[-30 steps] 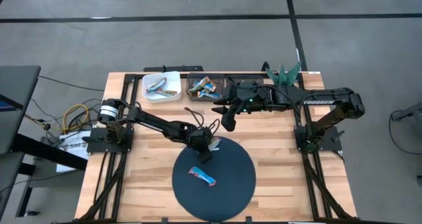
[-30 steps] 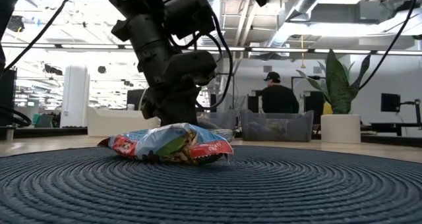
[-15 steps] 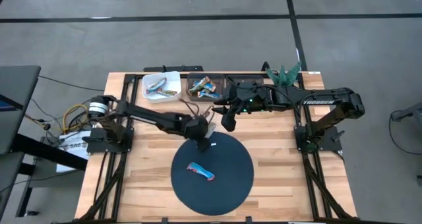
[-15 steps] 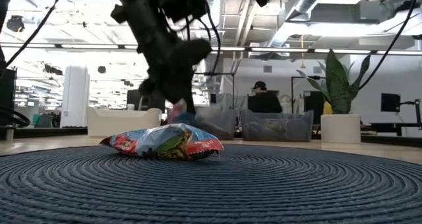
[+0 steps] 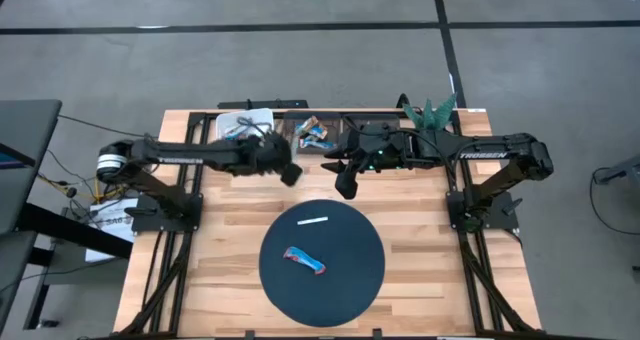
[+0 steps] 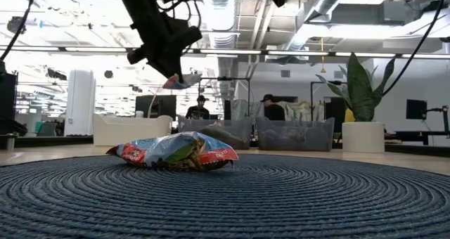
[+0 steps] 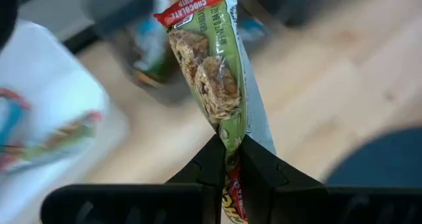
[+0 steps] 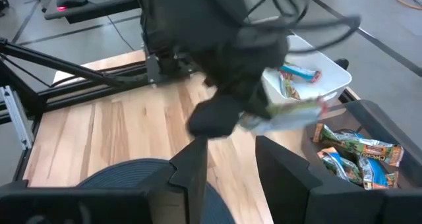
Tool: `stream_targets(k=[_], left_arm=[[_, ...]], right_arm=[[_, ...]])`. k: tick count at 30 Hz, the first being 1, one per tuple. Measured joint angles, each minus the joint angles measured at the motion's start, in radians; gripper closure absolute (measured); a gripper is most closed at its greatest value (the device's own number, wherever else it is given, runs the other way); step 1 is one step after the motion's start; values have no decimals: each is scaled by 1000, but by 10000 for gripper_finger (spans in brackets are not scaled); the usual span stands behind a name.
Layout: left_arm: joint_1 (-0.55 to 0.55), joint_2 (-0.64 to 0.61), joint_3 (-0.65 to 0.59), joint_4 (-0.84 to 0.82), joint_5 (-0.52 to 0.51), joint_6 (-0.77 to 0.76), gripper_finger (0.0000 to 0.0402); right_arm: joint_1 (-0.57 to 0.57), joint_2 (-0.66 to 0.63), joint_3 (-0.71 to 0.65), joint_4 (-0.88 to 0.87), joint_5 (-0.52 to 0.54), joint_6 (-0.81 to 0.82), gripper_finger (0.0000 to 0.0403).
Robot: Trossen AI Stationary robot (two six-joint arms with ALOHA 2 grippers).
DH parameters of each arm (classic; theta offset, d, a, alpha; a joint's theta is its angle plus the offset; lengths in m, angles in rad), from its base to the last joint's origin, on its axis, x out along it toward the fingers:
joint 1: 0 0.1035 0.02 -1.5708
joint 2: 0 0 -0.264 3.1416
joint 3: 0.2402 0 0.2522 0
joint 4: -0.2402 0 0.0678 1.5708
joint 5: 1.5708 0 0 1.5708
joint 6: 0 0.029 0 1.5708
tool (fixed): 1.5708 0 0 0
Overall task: Pick and place Granola Bars by type
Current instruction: Put the red granola bar into the white bin
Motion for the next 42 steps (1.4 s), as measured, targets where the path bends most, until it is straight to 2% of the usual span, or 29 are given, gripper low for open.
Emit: stream_targets(k=[3,10,15,21,26,35,38,42], left_arm=[[78,-35,0,-10,-8,35,380],[269,-54,0,-55,29,112,382],[397,-53,-13,-105,20,173,380],[519,-53,-13,-131,95,240,379],[560,-53,-13,-144,119,301,353],[581,-53,-13,-155,103,330,255],[557,-53,-13,-147,197,350,242],[473,-53,-13,-144,408,450,245]], right_arm=[[0,0,0,1,24,0,282],[0,0,0,4,188,0,282],[-7,0,0,5,187,0,282],[-8,0,0,5,186,0,282],[-8,0,0,5,184,0,282],[-8,0,0,5,184,1,282],[-8,0,0,5,180,1,282],[-8,0,0,4,177,1,282]])
